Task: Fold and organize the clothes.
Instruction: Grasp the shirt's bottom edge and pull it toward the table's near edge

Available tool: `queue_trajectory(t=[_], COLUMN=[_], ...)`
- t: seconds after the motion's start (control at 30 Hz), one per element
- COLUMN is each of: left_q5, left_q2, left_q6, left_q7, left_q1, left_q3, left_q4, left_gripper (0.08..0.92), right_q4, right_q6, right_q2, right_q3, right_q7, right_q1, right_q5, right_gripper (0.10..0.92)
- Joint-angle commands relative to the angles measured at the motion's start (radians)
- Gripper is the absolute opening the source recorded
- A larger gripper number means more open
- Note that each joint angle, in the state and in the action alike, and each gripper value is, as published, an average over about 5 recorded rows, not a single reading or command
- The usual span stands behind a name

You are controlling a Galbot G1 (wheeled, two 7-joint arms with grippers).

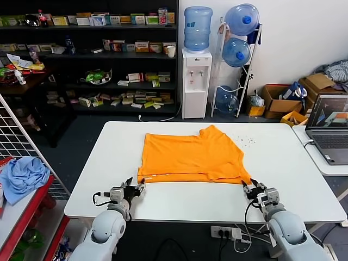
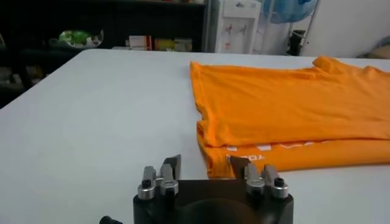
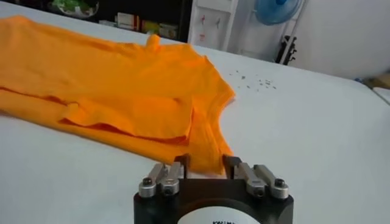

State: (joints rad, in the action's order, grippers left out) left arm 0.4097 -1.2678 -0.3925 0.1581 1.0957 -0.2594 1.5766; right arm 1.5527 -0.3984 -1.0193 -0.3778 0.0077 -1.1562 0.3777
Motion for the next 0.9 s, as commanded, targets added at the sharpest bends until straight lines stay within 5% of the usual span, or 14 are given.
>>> queue_trajectory(t=[0.03, 0.27, 0.5, 0.9], left_q5=[0.029, 0.110, 0.149, 0.132], left_q2=[0.019, 0.090, 0.168, 0.191], left_q6=[-0.025, -0.074, -0.101, -0.121], left_q7=[0.001, 0.014, 0.028, 0.047], left_q1=[0.004, 0.058, 0.209, 0.392], left_q3=[0.004, 0.006, -0.007, -0.034], left_q4=[0.002, 0.109, 0.281, 0.432], left_gripper=[0.478, 0.296, 0.110, 0.094], right_q4=[-0.002, 0.156, 0.293, 0.412], right_q6=[-0.044, -0.144, -0.197, -0.177], right_q2=[0.012, 0.068, 0.134, 0.132], right_q3=[-0.005, -0.020, -0.085, -0.131], right_q7=[0.013, 0.069, 0.103, 0.130], right_q1=[-0.014, -0.088, -0.247, -0.391], right_q5=[0.017, 0.090, 0.120, 0.105], right_gripper=[0.312, 0.134, 0.127, 0.158])
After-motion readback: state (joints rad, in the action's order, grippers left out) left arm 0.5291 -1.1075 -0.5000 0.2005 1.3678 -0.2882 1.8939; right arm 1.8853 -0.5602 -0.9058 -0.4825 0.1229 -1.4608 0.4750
